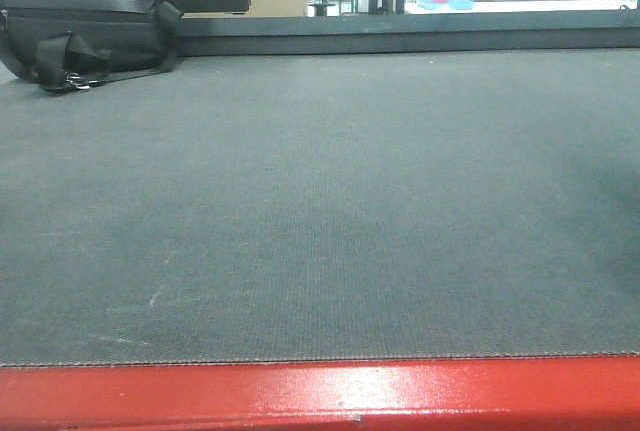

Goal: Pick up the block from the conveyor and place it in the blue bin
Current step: 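Grasp the blue cube on the belt with the right gripper, then grasp the green cube on the belt with the left gripper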

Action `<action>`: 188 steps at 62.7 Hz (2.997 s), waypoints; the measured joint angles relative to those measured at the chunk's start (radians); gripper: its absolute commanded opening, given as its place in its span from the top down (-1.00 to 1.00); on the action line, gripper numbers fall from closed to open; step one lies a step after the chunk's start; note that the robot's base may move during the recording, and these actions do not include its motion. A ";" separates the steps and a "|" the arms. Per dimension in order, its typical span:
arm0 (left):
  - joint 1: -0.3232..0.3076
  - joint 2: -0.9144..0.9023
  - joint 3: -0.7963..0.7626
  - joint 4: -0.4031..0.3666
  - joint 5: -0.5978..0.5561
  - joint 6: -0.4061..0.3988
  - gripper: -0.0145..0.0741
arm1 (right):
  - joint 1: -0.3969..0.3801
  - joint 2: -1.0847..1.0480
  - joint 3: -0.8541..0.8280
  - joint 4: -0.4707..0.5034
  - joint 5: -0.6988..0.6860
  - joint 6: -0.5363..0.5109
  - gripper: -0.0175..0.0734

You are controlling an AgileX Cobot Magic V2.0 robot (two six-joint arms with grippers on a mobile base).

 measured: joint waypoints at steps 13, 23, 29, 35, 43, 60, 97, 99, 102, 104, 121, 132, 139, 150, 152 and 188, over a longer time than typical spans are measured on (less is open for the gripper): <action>0.000 0.031 0.000 -0.013 -0.001 0.000 0.92 | 0.000 0.153 0.000 0.000 -0.016 0.016 0.05; 0.000 0.031 0.000 -0.018 -0.001 0.000 0.92 | 0.000 0.246 0.000 0.000 -0.021 0.017 -0.52; 0.000 0.031 0.000 -0.020 -0.001 0.000 0.92 | 0.000 0.292 0.000 0.002 -0.027 0.017 -0.52; 0.000 0.031 0.000 -0.021 -0.001 0.000 0.92 | 0.000 0.336 -0.002 0.002 -0.028 0.017 -0.46; 0.000 0.031 0.000 -0.023 -0.001 0.000 0.92 | 0.000 0.393 -0.002 -0.006 -0.029 0.017 -0.26; 0.000 0.031 0.000 -0.023 -0.001 -0.001 0.92 | 0.000 0.408 -0.002 -0.028 -0.046 0.077 0.84; 0.058 0.312 -0.140 0.115 0.035 -0.058 0.55 | 0.002 0.118 -0.002 -0.030 -0.042 0.086 0.97; 0.058 0.325 -0.145 0.117 0.035 -0.050 0.36 | 0.002 0.104 -0.002 -0.030 -0.042 0.086 0.97; 0.058 0.346 -0.150 0.119 0.035 -0.029 0.16 | 0.002 0.087 -0.002 -0.030 -0.042 0.086 0.97; 0.058 0.356 -0.153 0.117 0.035 -0.008 -0.05 | 0.002 0.077 -0.002 -0.030 -0.042 0.086 0.97; 0.036 0.432 -0.154 0.086 0.026 0.052 -0.65 | 0.002 0.065 -0.002 -0.030 -0.041 0.088 0.97; 0.036 0.499 -0.154 0.081 -0.026 0.054 -0.35 | 0.002 0.065 -0.002 -0.030 -0.041 0.088 0.97; 0.036 0.526 -0.154 0.075 -0.032 0.054 0.21 | 0.002 0.065 -0.002 -0.030 -0.041 0.088 0.97; 0.036 0.530 -0.170 0.073 -0.023 0.056 0.92 | 0.002 0.065 -0.002 -0.030 -0.041 0.090 0.97; 0.036 0.530 -0.181 0.073 -0.012 0.056 0.92 | 0.002 0.063 -0.002 -0.030 -0.039 0.090 0.97; -0.038 0.002 0.056 -0.275 -0.497 0.058 0.92 | 0.002 -0.266 0.251 -0.030 -0.460 0.070 0.97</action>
